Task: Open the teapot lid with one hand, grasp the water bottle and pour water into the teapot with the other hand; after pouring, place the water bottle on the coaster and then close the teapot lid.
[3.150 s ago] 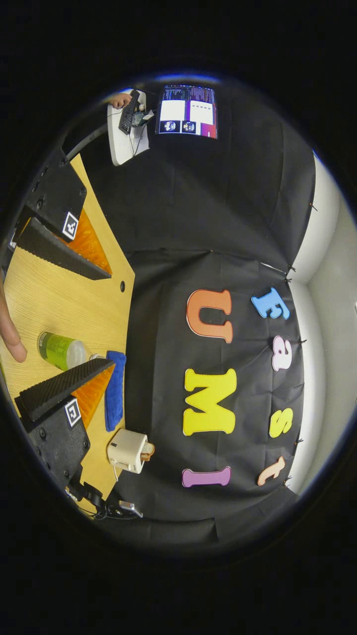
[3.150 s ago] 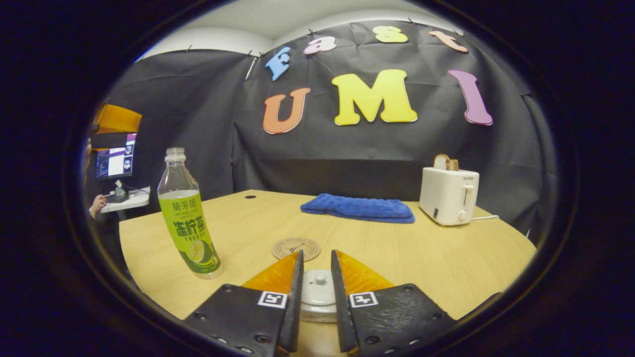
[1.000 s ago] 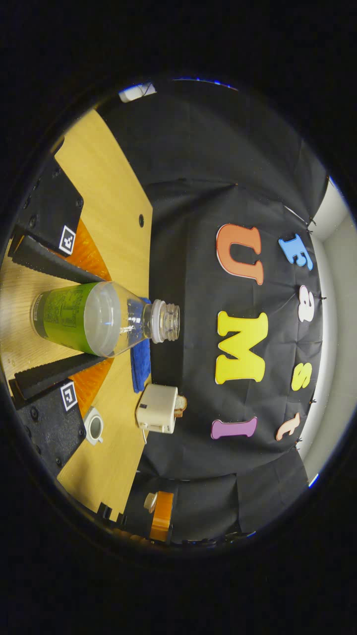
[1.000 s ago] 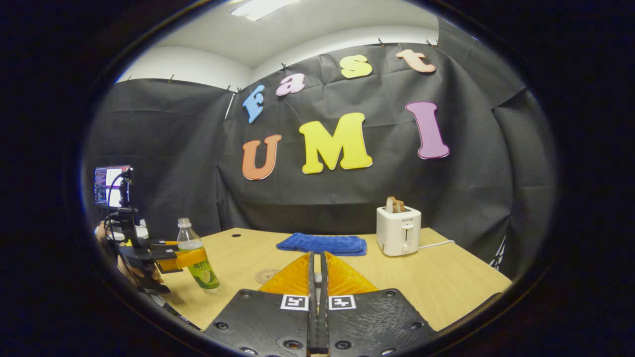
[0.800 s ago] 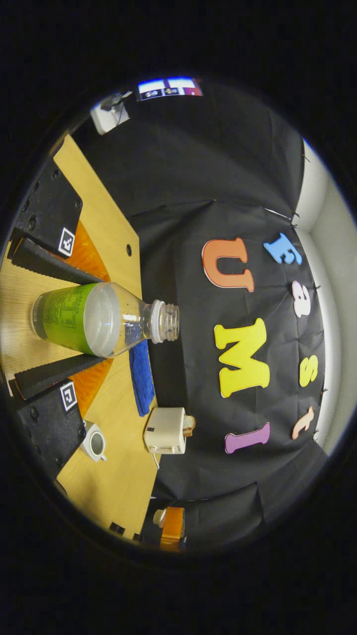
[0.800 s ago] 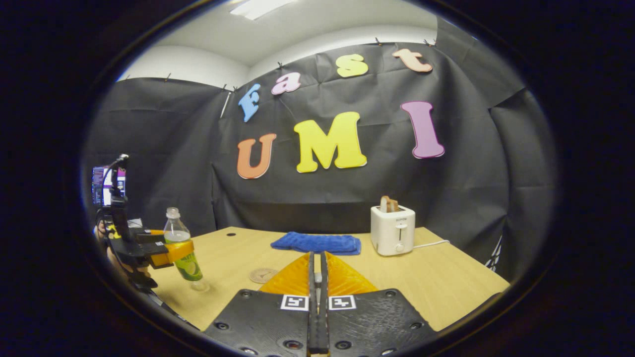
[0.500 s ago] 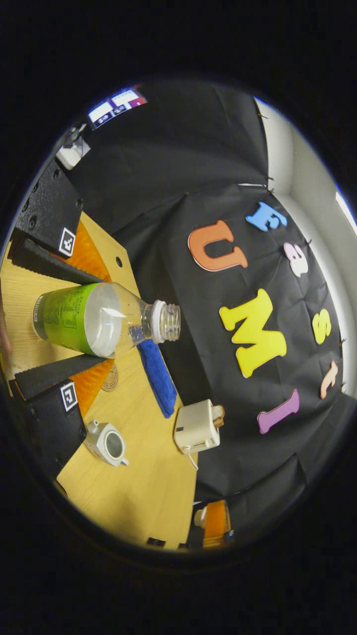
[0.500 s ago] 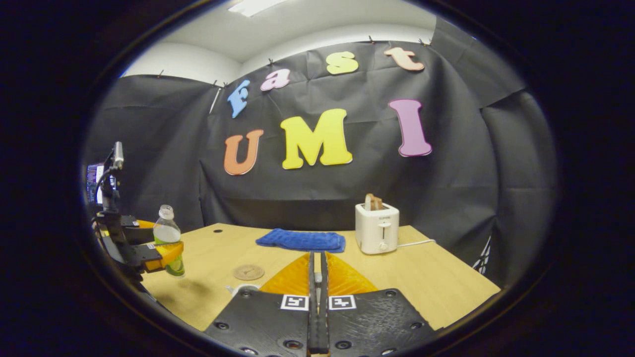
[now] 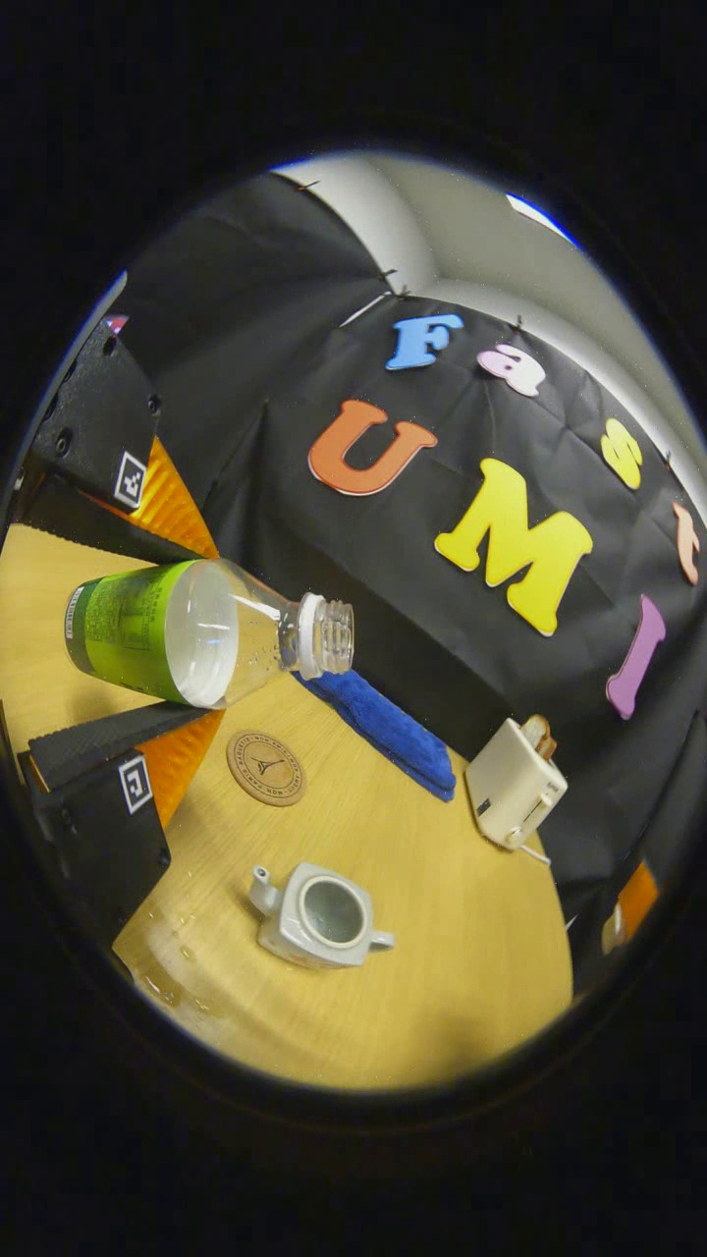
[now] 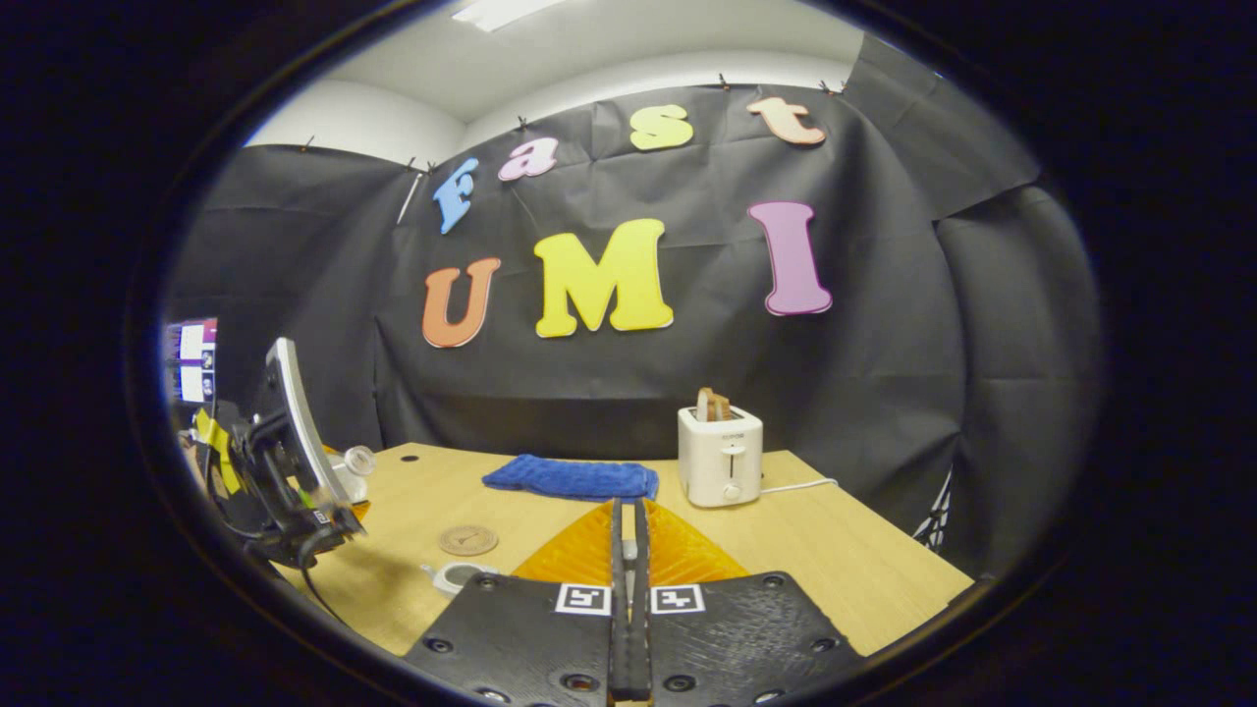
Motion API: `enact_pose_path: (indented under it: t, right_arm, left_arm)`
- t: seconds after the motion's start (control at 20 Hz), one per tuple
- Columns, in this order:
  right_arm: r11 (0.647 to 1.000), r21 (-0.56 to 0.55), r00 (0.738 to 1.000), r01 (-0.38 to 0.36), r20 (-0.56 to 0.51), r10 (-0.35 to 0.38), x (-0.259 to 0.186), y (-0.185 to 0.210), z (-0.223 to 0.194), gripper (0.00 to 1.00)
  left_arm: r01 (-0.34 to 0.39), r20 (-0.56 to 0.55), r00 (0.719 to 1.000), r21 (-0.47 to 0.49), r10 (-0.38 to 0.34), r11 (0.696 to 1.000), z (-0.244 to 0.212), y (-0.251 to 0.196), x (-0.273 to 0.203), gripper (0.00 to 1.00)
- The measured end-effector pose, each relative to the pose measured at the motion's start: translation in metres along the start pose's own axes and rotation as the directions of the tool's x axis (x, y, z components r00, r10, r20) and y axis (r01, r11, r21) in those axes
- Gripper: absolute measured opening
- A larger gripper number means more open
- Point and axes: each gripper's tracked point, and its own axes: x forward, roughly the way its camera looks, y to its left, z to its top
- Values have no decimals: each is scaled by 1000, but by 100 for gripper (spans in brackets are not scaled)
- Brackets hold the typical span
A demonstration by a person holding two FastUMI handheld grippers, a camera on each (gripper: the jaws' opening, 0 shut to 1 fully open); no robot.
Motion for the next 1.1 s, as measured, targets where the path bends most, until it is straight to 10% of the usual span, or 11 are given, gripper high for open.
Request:
enact_pose_path:
  t: [0.55,1.1]
  right_arm:
    - [999,3,999,39,4,-39,-3,-24,7,0]
    - [999,37,1000,-14,-10,14,-12,-19,11,0]
  left_arm:
    - [-12,-2,1000,456,14,890,24,-22,0,76]
    - [-78,46,997,803,70,590,49,-30,-9,75]
